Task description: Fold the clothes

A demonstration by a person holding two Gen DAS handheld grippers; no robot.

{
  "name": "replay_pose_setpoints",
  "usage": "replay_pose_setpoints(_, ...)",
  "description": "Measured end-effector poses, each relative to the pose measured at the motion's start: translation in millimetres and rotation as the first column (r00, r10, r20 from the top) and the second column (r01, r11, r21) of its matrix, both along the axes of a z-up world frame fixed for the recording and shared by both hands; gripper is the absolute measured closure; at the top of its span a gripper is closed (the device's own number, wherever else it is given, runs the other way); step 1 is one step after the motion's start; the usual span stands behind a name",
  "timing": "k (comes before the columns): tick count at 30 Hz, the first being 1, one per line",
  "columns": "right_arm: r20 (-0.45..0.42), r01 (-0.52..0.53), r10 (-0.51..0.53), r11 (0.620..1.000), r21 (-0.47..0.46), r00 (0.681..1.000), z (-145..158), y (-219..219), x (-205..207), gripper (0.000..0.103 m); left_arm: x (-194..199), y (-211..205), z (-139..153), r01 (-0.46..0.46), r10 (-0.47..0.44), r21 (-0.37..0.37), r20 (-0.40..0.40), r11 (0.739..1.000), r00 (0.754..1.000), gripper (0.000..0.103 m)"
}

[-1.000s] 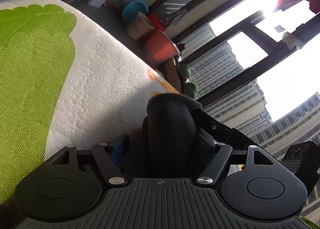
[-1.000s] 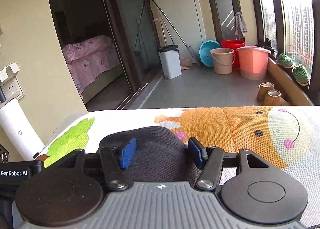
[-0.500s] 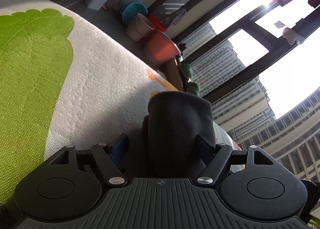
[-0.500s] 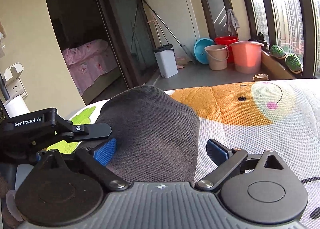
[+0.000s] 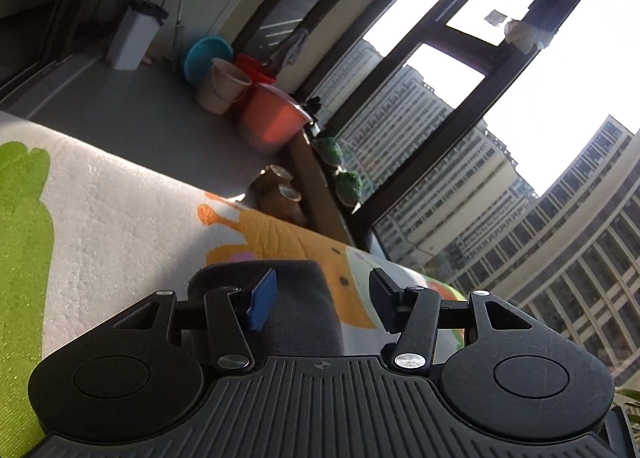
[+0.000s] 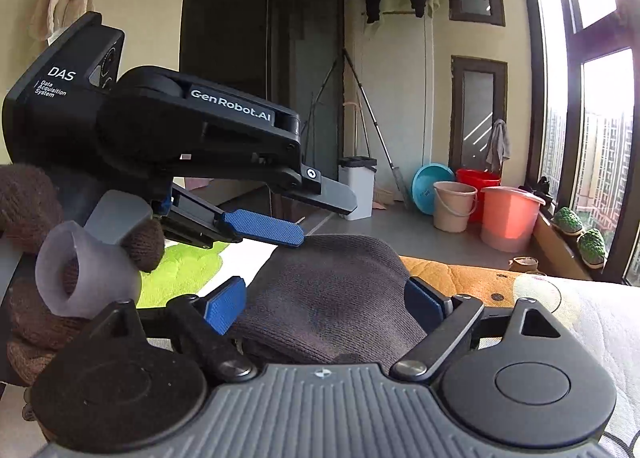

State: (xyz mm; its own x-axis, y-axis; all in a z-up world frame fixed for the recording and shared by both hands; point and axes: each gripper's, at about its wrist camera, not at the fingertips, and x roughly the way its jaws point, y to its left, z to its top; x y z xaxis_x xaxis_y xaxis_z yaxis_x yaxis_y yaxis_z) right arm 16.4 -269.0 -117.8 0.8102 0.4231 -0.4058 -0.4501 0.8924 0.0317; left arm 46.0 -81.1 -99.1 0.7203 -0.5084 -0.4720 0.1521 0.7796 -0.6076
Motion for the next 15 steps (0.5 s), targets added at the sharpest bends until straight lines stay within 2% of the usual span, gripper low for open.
replay_pose_setpoints(1,-0.046,-0.007,0.007,1.0,0.0,0.999,-6,1,7,0.024,9,1,-11,-0.016,0.016,0.004,-0.044,1.0,0.999,0.052)
replay_pose_setpoints(2,-0.09,-0.005,0.008,0.999,0.041,0.996,-15,-3,14,0.024,13,7,-23,-0.031,0.029,-0.017,-0.072,0.999,0.997,0.055)
replay_pose_setpoints(3,-0.133,-0.001,0.012,0.997,0.082,0.991,-23,-8,22,0.021,14,12,-30,-0.036,0.033,-0.044,-0.067,0.998,0.997,0.061)
replay_pose_setpoints(5,-0.164,-0.009,0.027,0.994,0.111,0.986,-25,-12,28,0.018,11,19,-35,-0.032,0.028,-0.076,-0.059,0.997,0.998,0.062)
replay_pose_setpoints(9,-0.153,-0.019,0.031,0.997,0.081,0.988,-25,-9,33,0.012,12,19,-37,-0.04,0.038,-0.058,-0.046,0.998,0.998,0.063)
replay_pose_setpoints(11,-0.144,-0.016,0.028,0.997,0.081,0.989,-25,-9,35,0.011,9,21,-35,-0.042,0.04,-0.073,-0.021,0.996,0.999,0.062)
replay_pose_setpoints(12,-0.136,-0.011,0.025,0.995,0.099,0.99,-25,-12,32,0.011,5,23,-33,-0.038,0.038,-0.085,-0.001,0.996,0.999,0.059)
replay_pose_setpoints(14,-0.13,0.001,0.02,0.986,0.166,0.991,-20,-29,23,0.005,-10,23,-23,-0.045,0.049,-0.074,0.058,0.996,0.997,0.046)
replay_pose_setpoints(15,-0.12,0.005,0.017,0.983,0.184,0.993,-16,-35,16,0.0,-21,23,-17,-0.063,0.067,-0.045,0.092,0.997,0.994,0.03)
